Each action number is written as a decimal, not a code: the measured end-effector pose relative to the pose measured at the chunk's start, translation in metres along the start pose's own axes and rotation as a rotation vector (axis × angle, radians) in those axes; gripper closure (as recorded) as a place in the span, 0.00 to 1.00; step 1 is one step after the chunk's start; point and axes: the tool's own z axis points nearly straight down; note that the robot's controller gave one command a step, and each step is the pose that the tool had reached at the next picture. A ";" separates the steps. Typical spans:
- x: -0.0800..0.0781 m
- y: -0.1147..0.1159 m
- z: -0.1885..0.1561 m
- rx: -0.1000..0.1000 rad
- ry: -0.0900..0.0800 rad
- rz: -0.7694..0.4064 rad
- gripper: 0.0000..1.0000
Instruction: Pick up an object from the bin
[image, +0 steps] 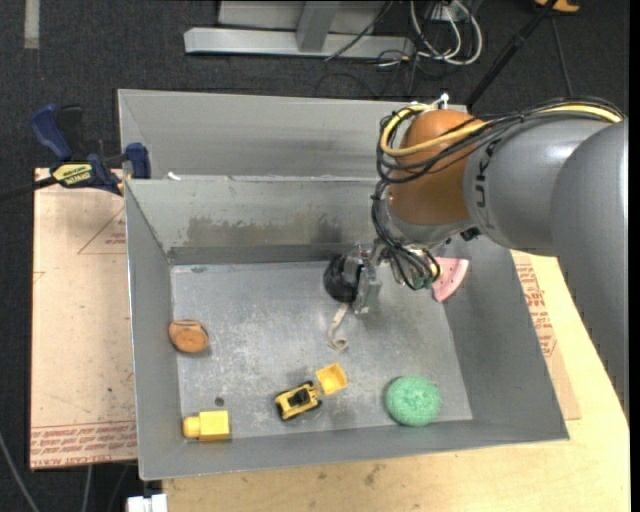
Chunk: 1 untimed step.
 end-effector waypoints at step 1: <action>0.019 0.014 -0.102 0.000 0.022 -0.027 1.00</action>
Offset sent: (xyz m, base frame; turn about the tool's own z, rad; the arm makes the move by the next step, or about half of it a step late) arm 0.0000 0.0000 0.0000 0.0000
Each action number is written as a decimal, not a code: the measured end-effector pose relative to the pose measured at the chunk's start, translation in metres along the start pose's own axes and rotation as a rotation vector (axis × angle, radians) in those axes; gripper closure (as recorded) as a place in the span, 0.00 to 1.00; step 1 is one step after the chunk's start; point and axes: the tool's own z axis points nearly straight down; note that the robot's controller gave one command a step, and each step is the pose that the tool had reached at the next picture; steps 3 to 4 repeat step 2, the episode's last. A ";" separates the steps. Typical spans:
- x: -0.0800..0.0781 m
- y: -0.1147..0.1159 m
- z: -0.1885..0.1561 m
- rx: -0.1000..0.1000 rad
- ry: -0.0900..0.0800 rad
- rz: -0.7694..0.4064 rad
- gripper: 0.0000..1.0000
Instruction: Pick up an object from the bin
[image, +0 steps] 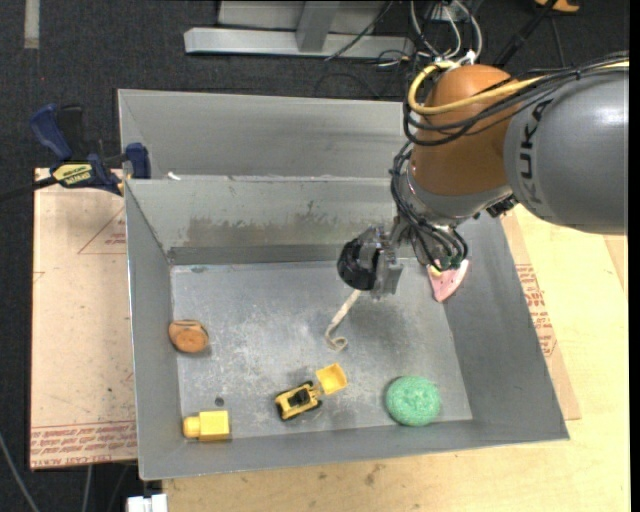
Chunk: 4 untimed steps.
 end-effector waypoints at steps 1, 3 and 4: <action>0.000 0.000 0.000 0.000 0.000 0.000 1.00; -0.009 -0.014 -0.044 -0.001 0.006 -0.021 1.00; -0.009 -0.014 -0.044 -0.001 0.006 -0.021 1.00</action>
Offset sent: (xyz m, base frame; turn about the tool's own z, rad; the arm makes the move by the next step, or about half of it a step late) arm 0.0192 -0.0238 0.0827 -0.0368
